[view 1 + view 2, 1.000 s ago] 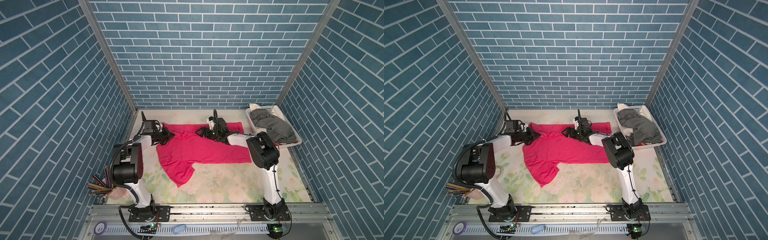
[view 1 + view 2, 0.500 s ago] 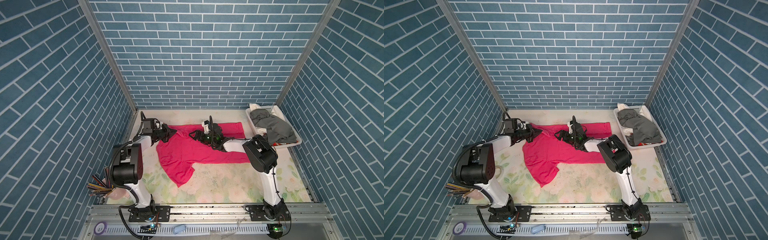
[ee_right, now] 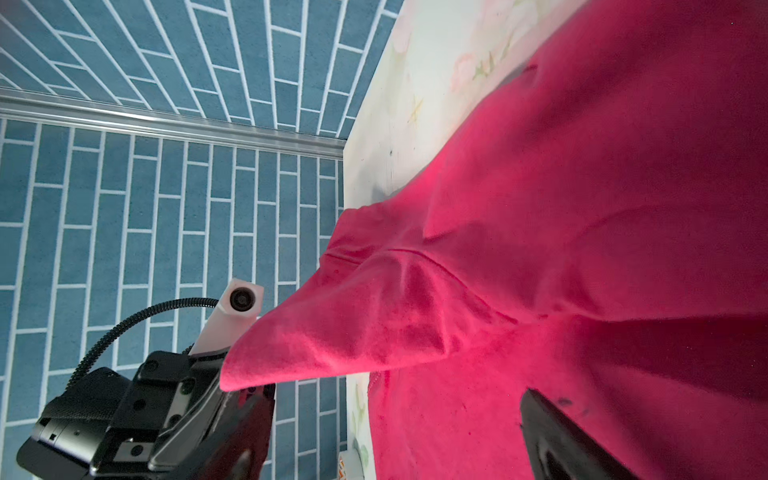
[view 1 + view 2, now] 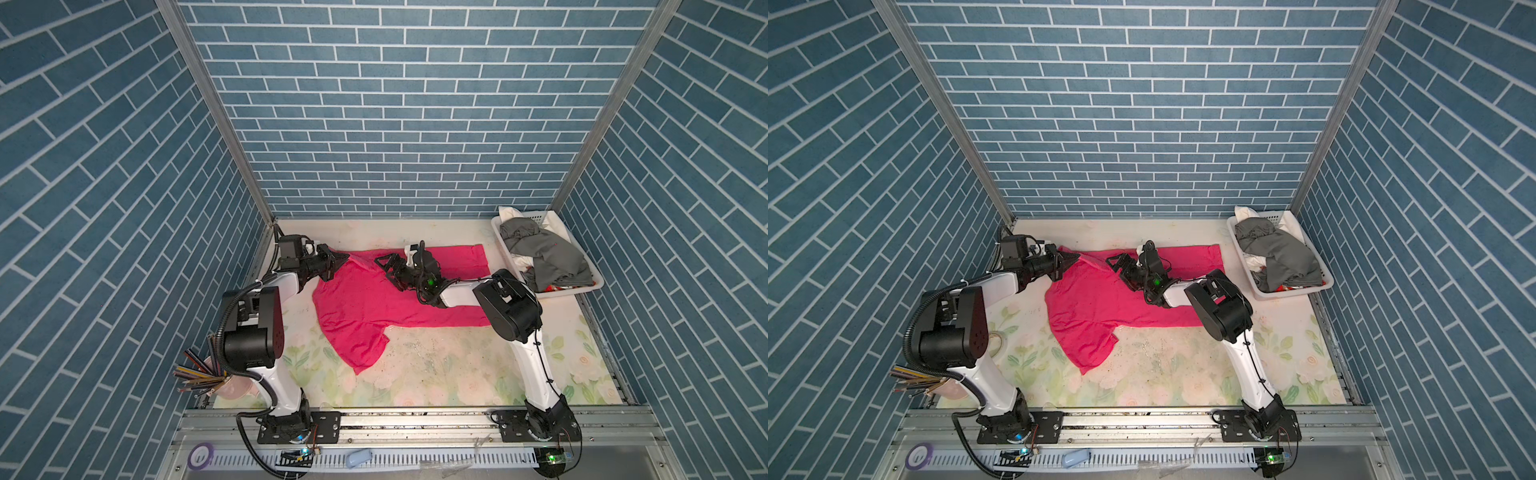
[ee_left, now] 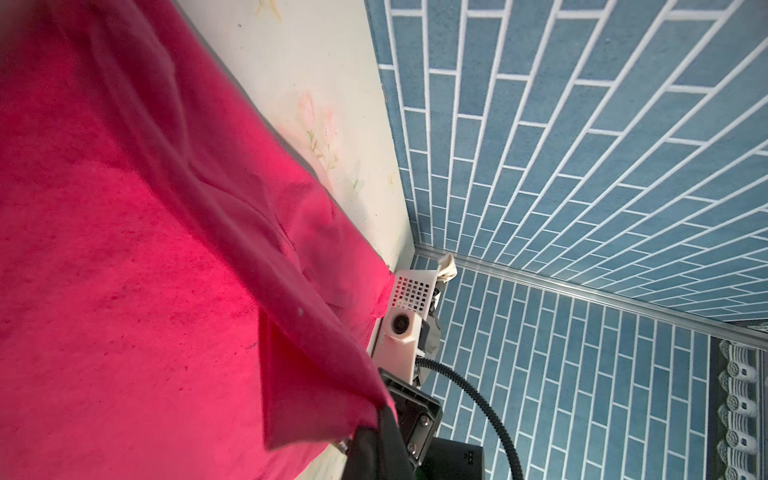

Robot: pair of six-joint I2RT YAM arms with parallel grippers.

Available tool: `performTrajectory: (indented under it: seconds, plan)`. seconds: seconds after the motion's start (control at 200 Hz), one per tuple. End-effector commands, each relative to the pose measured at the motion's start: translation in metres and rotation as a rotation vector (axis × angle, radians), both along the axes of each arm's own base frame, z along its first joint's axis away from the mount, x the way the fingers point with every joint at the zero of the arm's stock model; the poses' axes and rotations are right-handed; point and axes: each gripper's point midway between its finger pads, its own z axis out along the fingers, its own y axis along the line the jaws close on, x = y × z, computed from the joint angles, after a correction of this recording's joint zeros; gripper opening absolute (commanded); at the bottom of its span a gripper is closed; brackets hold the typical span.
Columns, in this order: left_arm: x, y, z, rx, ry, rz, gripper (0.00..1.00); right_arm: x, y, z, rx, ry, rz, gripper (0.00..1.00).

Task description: Fold and stack the t-shirts

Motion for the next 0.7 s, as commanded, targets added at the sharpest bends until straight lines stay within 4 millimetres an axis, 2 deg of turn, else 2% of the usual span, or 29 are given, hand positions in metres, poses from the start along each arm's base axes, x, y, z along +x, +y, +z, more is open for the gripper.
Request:
performTrajectory:
  seconds: [0.0, 0.25, 0.36, 0.45, 0.525, 0.695]
  plan:
    - [0.011, 0.002, 0.029, -0.027, -0.075, 0.001, 0.00, -0.001, 0.008, 0.007, 0.095, 0.070, -0.065, 0.95]
    - [0.012, 0.002, 0.032, -0.041, -0.081, 0.004, 0.00, 0.008, 0.024, 0.000, 0.168, 0.131, -0.152, 0.96]
    - [0.012, 0.002, 0.033, -0.046, -0.082, 0.003, 0.00, 0.018, 0.027, 0.005, 0.150, 0.054, -0.147, 0.96]
    - [0.013, 0.003, 0.035, -0.048, -0.087, 0.001, 0.00, 0.026, 0.021, 0.008, 0.107, -0.037, -0.149, 0.96]
    - [0.013, 0.003, 0.035, -0.048, -0.088, 0.002, 0.00, 0.031, 0.015, 0.005, 0.091, -0.088, -0.147, 0.96]
    - [0.014, 0.004, 0.033, -0.046, -0.086, 0.003, 0.00, 0.038, 0.021, -0.001, 0.089, -0.166, -0.117, 0.97]
